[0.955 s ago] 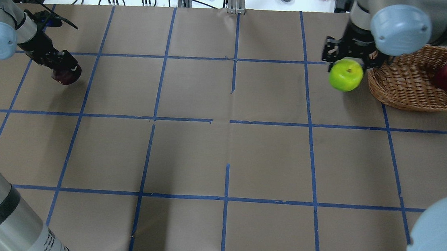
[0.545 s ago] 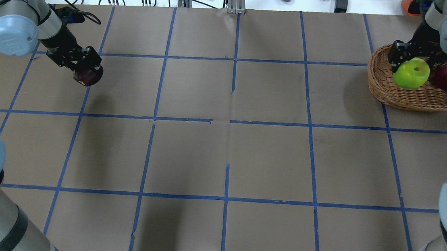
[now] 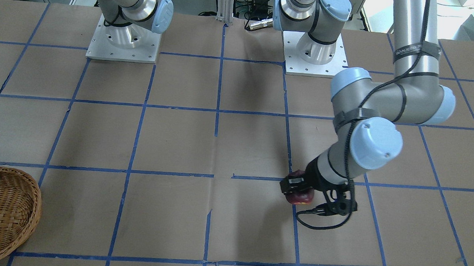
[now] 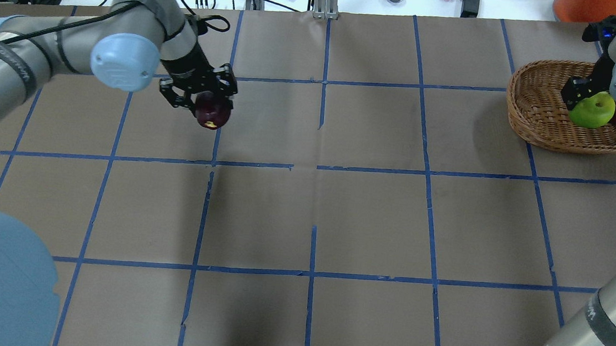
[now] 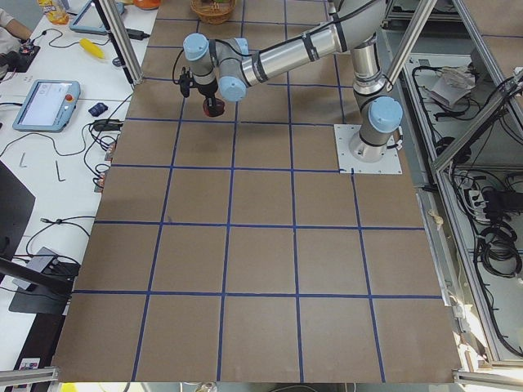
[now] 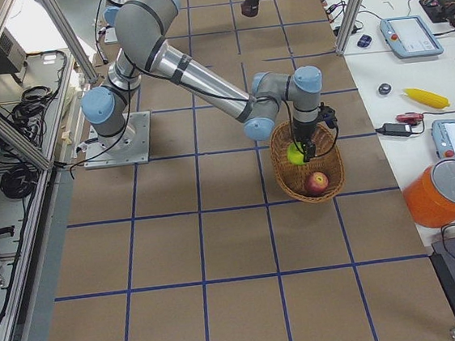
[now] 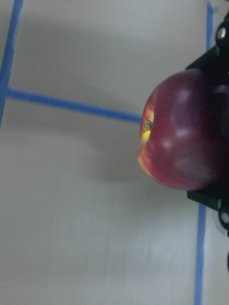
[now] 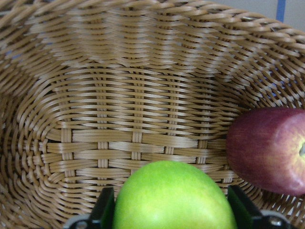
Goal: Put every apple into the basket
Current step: 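Release green apple in basket while left sets dark red apple centrally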
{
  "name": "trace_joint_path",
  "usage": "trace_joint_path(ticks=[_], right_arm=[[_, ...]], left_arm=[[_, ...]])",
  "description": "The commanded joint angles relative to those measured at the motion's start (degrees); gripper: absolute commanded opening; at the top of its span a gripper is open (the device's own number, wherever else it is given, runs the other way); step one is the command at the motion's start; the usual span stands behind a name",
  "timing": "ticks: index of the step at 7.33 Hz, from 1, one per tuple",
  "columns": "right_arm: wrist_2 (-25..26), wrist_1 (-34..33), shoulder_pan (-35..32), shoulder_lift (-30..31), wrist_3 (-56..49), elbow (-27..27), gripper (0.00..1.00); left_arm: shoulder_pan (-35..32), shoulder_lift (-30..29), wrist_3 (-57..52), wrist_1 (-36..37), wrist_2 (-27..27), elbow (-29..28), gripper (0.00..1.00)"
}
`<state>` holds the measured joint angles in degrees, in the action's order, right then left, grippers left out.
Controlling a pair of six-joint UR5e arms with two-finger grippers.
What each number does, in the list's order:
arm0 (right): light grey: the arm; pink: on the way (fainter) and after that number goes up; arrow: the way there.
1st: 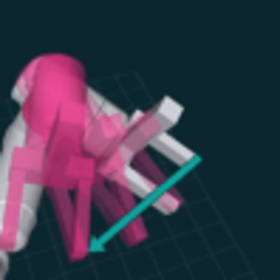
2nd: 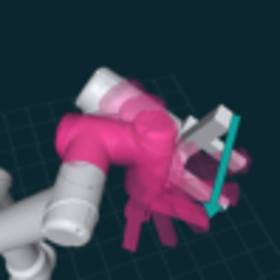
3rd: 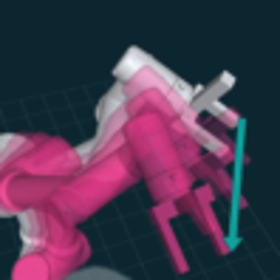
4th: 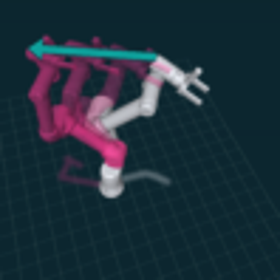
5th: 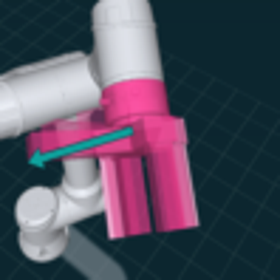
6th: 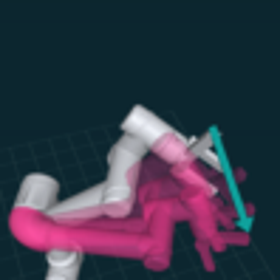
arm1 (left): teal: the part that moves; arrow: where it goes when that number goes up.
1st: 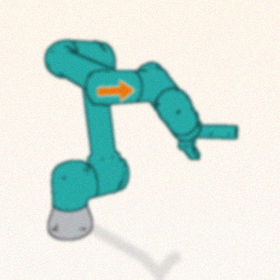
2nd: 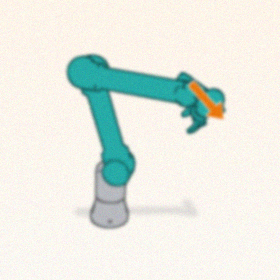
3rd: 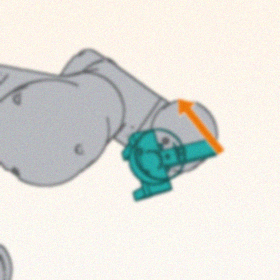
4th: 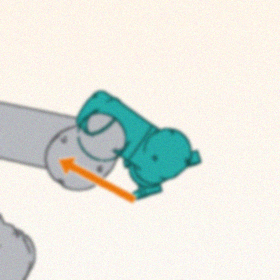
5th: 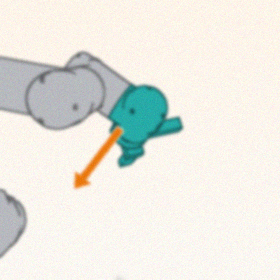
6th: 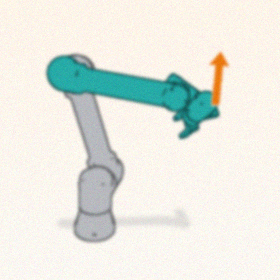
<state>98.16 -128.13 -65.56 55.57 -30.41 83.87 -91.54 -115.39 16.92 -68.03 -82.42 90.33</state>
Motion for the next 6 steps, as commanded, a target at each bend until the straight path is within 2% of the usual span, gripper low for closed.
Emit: trace_joint_path(ticks=[1, 2, 3, 4, 5, 6], right_arm=[[0.36, -1.77, 0.69, -1.6, -0.53, 0.16, 0.01], [0.37, -2.21, 0.96, -1.69, -0.7, 0.07, 0.15], [0.1, -2.39, 1.57, -1.78, -0.79, 0.24, 0.64], [0.01, -1.87, 2.18, -1.69, -1.22, -0.28, 1.0], [-0.25, -1.77, 2.19, -1.34, -0.97, -0.28, 1.0], [-0.34, -0.9, 2.1, -0.3, -0.44, -0.37, 1.0]], left_arm=[[-12.38, -1.85, 20.88, 4.36, -0.19, 0.63, 0.26], [-16.79, -1.34, 22.96, 5.88, -0.46, 1.85, 0.26], [-17.88, -2.55, 25.25, 8.85, -0.54, 3.26, 0.27], [-18.23, -1.6, 25.18, 11.84, -0.55, 5.1, 0.31], [-18.59, -2.03, 25.18, 12.57, -1.94, 6.68, 0.85], [-18.5, -1.08, 24.4, 13.27, -6.74, 7.05, 1.0]])
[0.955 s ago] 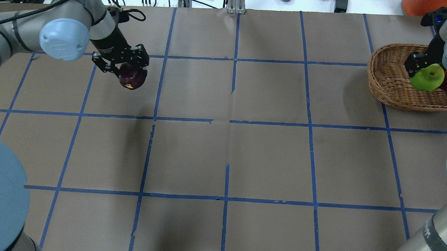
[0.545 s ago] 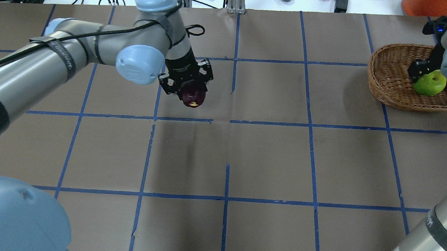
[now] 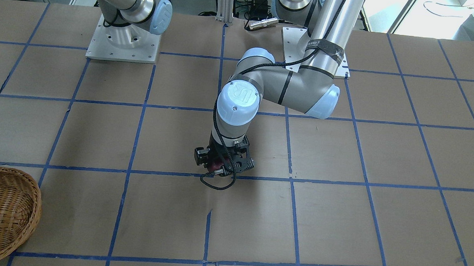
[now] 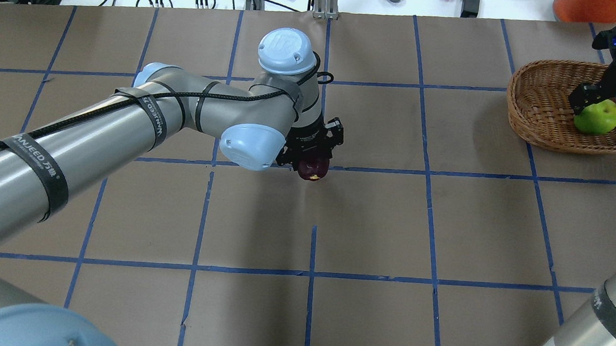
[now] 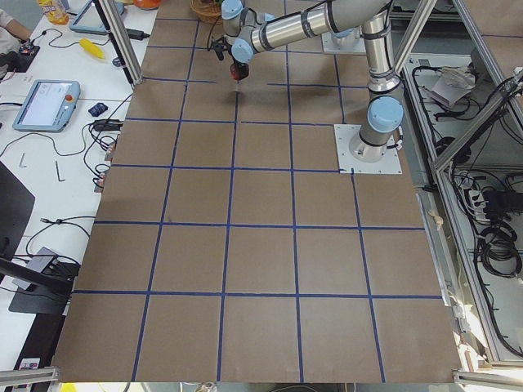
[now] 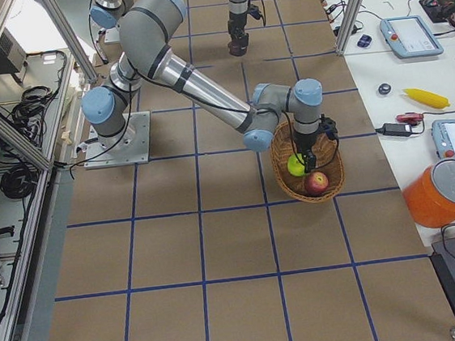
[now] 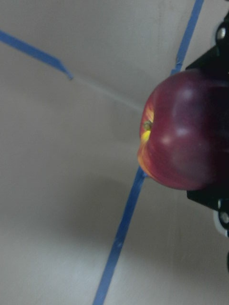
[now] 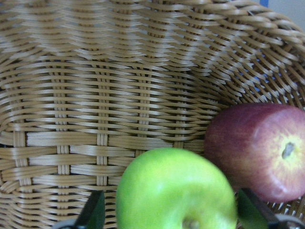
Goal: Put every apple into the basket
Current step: 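Release green apple in basket while left sets dark red apple centrally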
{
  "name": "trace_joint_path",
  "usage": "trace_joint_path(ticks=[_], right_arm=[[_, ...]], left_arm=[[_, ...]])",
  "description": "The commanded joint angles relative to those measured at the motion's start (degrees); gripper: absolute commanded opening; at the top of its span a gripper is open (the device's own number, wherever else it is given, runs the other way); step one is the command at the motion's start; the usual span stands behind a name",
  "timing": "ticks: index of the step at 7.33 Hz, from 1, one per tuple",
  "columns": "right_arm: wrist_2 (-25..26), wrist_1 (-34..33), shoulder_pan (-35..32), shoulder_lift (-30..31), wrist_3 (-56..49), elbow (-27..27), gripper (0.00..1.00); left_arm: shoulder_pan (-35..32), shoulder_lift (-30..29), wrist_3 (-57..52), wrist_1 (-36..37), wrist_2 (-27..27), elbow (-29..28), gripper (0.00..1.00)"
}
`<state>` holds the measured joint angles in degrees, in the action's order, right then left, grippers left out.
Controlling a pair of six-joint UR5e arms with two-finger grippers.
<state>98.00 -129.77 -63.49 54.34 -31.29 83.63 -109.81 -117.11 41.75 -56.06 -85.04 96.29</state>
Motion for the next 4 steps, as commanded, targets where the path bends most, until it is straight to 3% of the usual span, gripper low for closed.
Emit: trace_joint_path(ticks=[1, 3, 4], right_arm=[[-0.27, 6.14, -0.48, 3.29, 0.61, -1.09, 1.0], [-0.27, 19.49, -3.89, 10.14, 5.24, -3.81, 1.0], [-0.44, 25.74, -8.18, 12.78, 12.41, -3.73, 1.0]], left_arm=[[-0.4, 1.61, -0.61, 1.31, -4.6, 0.4, 1.0], [-0.58, 5.9, -1.4, 0.09, -4.17, -0.13, 1.0], [-0.15, 9.41, -2.62, -3.75, -3.56, -0.39, 1.0]])
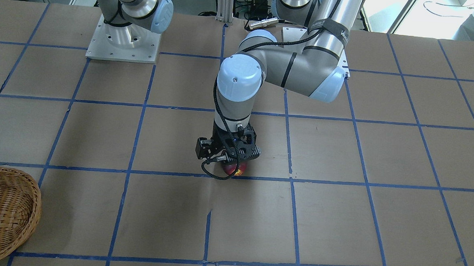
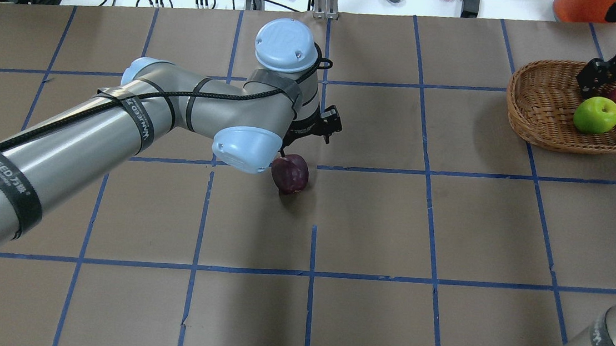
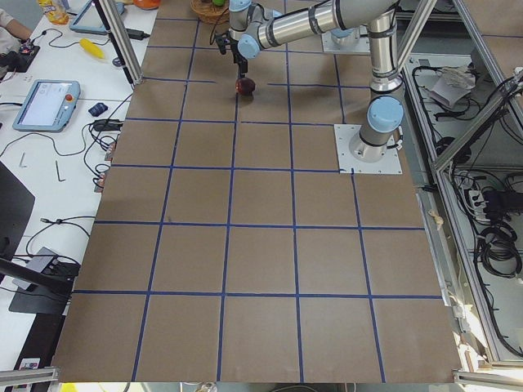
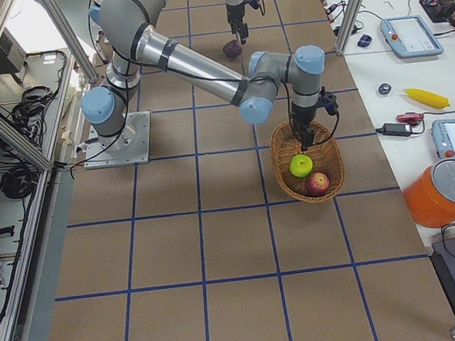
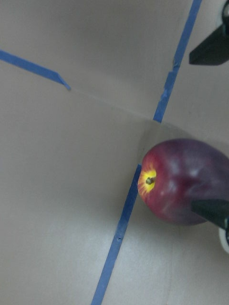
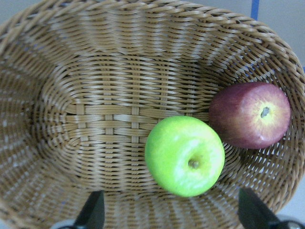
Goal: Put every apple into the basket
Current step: 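Release green apple in basket while left sets dark red apple centrally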
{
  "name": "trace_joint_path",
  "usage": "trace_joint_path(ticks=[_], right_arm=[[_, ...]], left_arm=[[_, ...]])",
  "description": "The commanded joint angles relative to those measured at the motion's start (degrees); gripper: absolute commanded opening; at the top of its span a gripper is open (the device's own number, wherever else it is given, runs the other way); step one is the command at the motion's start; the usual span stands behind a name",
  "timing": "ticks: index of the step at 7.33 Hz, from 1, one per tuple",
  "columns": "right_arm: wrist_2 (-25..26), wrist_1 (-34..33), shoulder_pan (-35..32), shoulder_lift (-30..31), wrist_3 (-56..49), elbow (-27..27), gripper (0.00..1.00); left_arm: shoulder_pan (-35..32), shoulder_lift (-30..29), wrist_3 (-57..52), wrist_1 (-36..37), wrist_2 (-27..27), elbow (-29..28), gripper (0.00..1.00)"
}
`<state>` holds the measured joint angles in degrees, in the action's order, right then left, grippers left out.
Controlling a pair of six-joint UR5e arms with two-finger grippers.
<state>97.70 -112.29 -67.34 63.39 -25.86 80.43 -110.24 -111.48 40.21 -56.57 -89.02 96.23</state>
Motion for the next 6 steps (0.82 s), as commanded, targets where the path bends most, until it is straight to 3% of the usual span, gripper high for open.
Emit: trace_joint_path(ticks=[1, 2, 4, 6], right_arm=[[-2.14, 10.84, -9.77, 5.76, 14.71, -0.02, 1.0], [-4.77, 12.78, -15.05, 7.18, 18.18, 0.34, 1.0], [-5.24, 12.89, -27.87, 6.76, 25.48, 0.34, 1.0], [-7.59, 12.27, -36.51, 4.57, 27.71, 0.43, 1.0]], left_arm=[[0.98, 7.64, -7.53, -9.63, 0.34, -1.3, 1.0], [1.86, 11.42, -10.9, -16.13, -0.09, -3.31, 1.0], [6.24, 18.29, -20.11, -27.84, -0.53, -7.18, 1.0], [10.02, 21.64, -27.5, -32.36, -3.17, -6.93, 1.0]])
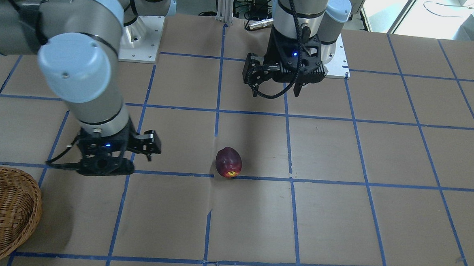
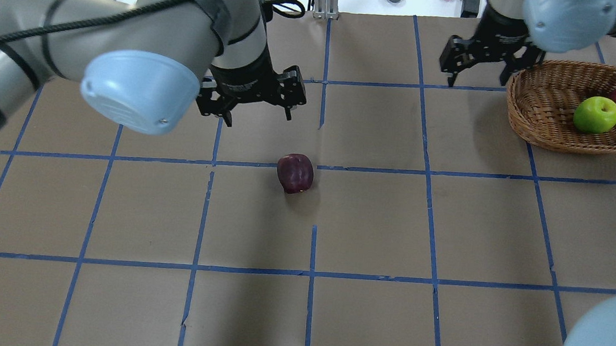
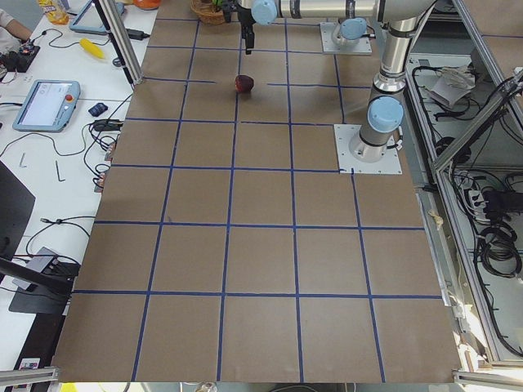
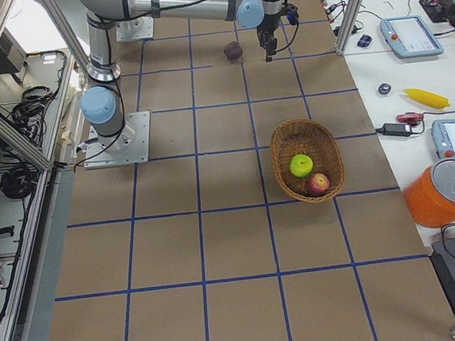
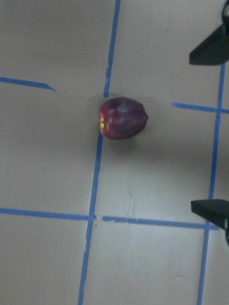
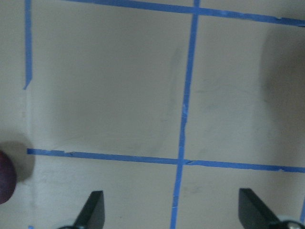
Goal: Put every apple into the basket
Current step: 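Lower the right gripper onto the dark red apple and grasp it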
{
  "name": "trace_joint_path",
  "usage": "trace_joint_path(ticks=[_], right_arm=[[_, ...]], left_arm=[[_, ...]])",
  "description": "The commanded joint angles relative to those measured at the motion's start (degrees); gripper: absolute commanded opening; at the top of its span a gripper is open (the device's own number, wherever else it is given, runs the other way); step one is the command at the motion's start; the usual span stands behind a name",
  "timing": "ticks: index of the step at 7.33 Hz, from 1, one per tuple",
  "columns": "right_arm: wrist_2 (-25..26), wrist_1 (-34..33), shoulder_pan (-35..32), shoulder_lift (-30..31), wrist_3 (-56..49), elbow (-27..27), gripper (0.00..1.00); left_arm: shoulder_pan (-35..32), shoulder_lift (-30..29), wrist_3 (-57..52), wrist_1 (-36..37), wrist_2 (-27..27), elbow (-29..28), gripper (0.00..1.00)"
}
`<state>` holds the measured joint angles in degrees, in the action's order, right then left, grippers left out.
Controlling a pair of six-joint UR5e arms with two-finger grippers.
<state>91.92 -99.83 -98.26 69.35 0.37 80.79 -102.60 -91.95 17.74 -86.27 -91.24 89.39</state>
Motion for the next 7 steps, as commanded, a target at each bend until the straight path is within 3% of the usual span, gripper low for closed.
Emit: trace_joint_path(ticks=[1, 4, 7], right_arm=[[-2.36, -0.36, -7.8, -2.89, 1.65, 0.07, 1.0], [-2.45, -10.86, -12.12, -6.24, 5.25, 4.44, 1.0], [-8.5, -20.04, -12.4, -6.42, 7.18, 11.58, 1.0]], left_arm=[[4.84, 3.08, -9.78, -3.2, -0.96, -0.01, 1.0], [11.7, 5.46, -24.72, -5.49, -0.7, 0.17, 1.0], [12.16, 6.08, -24.68, -5.57, -0.87, 0.69, 1.0]])
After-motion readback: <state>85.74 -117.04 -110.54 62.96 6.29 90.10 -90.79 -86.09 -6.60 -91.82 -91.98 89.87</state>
